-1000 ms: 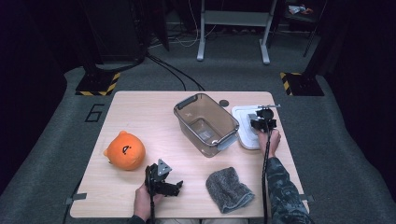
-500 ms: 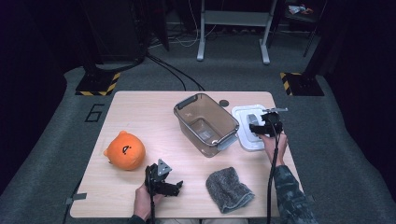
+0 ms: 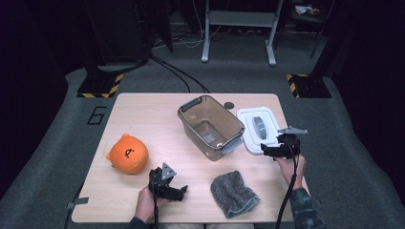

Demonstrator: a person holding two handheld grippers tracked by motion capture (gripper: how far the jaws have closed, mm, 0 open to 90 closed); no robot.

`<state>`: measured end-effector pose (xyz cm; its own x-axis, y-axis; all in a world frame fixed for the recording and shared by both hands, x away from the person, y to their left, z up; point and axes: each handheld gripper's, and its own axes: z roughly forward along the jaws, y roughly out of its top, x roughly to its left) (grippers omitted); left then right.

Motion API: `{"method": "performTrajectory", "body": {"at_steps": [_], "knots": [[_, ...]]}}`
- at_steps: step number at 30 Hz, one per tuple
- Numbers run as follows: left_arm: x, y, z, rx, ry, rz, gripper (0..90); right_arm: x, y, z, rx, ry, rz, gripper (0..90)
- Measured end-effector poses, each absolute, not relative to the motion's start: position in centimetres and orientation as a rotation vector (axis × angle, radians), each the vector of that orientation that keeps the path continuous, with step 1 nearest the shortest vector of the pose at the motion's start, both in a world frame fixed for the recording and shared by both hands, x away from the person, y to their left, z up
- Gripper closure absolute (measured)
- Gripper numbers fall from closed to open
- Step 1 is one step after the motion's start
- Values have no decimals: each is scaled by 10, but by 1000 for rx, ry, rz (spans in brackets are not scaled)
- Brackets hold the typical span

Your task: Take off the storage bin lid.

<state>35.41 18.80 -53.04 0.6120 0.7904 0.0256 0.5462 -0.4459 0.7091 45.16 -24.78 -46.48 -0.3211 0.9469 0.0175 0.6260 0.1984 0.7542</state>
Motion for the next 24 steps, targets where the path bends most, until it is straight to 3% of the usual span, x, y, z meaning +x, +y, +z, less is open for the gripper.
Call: {"method": "performTrajectory", "body": {"at_steps": [14, 24], "knots": [[350, 193, -527, 2194, 1048, 431, 0, 411, -255, -521, 1461, 2093, 898, 0], [344, 200, -500, 2161, 1030, 415, 0, 408, -257, -529, 1442, 2103, 891, 0]]}}
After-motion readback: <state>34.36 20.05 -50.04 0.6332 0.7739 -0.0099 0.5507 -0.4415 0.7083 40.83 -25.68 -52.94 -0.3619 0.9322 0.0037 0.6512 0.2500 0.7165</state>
